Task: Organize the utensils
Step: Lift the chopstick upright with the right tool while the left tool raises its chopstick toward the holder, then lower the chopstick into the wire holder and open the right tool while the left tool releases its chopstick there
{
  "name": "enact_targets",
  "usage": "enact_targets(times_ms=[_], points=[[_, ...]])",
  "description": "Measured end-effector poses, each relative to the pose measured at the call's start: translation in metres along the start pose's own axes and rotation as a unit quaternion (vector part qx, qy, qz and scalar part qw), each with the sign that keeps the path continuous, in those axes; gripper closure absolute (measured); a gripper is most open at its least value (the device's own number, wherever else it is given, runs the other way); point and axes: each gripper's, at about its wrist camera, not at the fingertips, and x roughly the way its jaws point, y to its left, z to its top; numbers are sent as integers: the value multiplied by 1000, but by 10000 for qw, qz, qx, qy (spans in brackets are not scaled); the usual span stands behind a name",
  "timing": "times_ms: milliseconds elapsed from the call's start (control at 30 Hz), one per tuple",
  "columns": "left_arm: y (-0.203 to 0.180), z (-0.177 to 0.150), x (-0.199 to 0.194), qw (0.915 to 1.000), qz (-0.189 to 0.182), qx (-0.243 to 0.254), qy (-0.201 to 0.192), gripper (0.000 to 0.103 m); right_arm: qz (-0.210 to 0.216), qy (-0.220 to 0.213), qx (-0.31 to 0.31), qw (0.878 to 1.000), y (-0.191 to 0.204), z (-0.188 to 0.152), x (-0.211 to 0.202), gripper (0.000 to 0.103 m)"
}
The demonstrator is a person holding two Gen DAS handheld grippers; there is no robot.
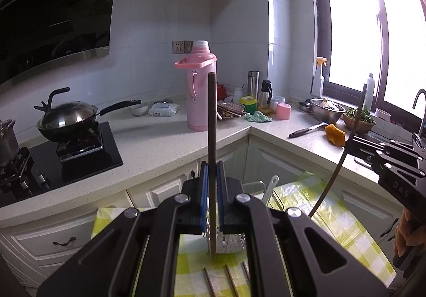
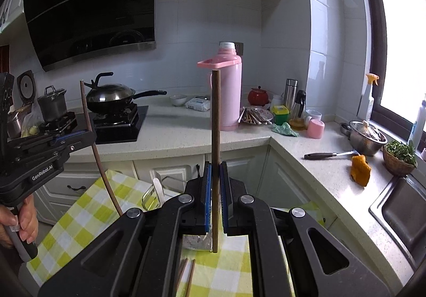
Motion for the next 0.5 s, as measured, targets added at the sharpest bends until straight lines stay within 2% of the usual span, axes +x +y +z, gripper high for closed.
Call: enact_targets(times_ms=[267, 500], points=[[-8, 25, 35, 9998, -12, -68, -166, 97, 226, -234, 150, 9994, 2, 31, 35, 95], [-6, 13, 86, 9996, -58, -251, -69, 97, 460, 96, 252, 9986, 7, 22, 94, 95]])
